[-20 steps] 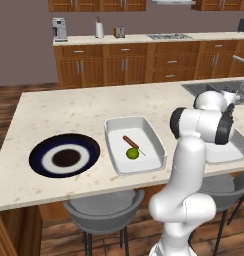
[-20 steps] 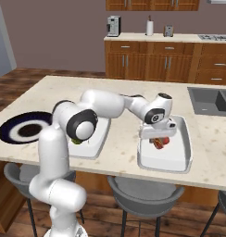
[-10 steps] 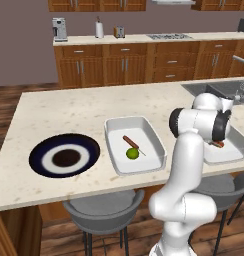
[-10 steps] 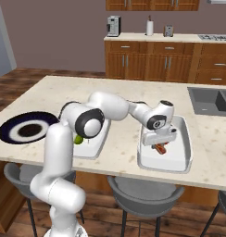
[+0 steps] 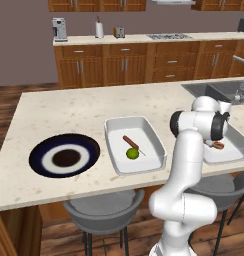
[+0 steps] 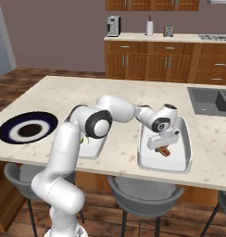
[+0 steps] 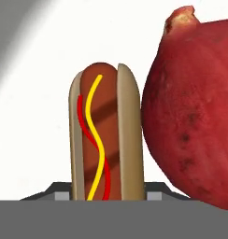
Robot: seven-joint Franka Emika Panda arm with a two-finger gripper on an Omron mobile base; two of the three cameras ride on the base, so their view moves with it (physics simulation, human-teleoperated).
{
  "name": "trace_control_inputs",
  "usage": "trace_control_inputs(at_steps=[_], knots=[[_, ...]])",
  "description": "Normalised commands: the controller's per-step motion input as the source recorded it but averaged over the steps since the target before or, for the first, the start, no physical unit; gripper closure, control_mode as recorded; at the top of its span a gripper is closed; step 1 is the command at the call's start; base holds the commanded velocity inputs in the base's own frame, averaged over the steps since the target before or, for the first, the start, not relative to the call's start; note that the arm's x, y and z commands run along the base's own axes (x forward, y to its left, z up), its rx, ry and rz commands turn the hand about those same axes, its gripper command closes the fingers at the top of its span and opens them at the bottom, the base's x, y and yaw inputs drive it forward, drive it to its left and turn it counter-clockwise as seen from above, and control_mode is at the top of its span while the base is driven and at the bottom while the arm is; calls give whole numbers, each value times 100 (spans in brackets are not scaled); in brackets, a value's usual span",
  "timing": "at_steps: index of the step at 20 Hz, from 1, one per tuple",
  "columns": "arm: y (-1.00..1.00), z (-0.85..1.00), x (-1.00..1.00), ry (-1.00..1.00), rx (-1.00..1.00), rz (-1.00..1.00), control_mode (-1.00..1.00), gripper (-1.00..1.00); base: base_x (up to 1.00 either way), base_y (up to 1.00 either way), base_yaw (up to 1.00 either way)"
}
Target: Place one cooked food and one vegetable from the large plate to each tupperware container.
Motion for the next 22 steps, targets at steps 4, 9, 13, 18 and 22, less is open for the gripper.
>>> trace_control_inputs(at_steps=[4,9,13,18,22], knots=[[0,-4,-2,0,0,4,-100,-100,0,0,0],[0,9,-16,-1,0,0,-100,-100,0,0,0],[0,52,-28,-11,0,0,-100,-100,0,0,0],[25,58,-60,-18,-1,0,-100,-100,0,0,0],[54,71,-60,-29,-1,0,-100,-100,0,0,0]])
